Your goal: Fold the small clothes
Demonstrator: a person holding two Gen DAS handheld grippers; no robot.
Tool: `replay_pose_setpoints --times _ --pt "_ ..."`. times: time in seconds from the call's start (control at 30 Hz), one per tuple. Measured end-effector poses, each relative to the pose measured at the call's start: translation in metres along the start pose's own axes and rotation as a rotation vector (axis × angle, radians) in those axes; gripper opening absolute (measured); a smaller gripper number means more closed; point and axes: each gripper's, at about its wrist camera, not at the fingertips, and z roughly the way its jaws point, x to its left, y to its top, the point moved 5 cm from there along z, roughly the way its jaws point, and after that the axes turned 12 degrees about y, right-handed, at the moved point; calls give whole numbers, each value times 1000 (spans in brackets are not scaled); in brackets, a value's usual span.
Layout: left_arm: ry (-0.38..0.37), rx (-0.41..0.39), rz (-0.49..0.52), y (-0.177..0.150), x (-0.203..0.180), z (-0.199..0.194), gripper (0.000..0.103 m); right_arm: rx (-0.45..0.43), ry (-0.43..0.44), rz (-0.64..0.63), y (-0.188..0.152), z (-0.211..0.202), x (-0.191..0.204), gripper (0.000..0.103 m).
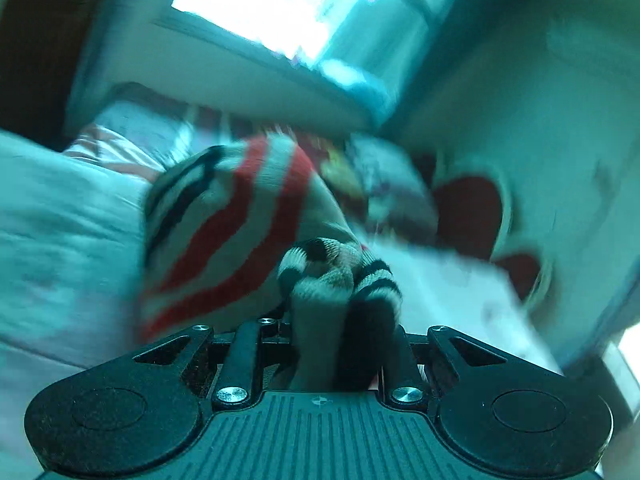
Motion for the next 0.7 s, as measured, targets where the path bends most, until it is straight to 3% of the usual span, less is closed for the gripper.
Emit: replay_pose_setpoints --times 0.13,0.2,0.23,0.27,0.33,0.43,0.53,0.6,0.7 --pt "36 208 201 -58 -70 75 24 -39 -40 63 28 -62 -40 20" --pt "42 119 340 -76 -99 71 57 -49 -62 78 36 -86 -54 27" --pt "14 128 360 -79 -108 57 75 -52 -64 81 38 -97 -57 38" --pt "-29 122 356 -77 -111 41 75 -59 -52 83 41 -107 -58 52" --pt "-77 66 304 -60 -96 3 76 -64 -4 84 46 -117 -56 61" --pt "-50 -6 168 -35 -39 -32 75 21 100 121 43 -107 -46 63" --pt "119 -3 83 -17 40 -19 75 170 187 201 19 -70 -38 65" --pt "160 24 46 -16 69 -7 75 226 200 260 5 -52 -37 68" --pt "172 61 63 -29 81 -4 75 272 232 336 -4 -30 -41 76"
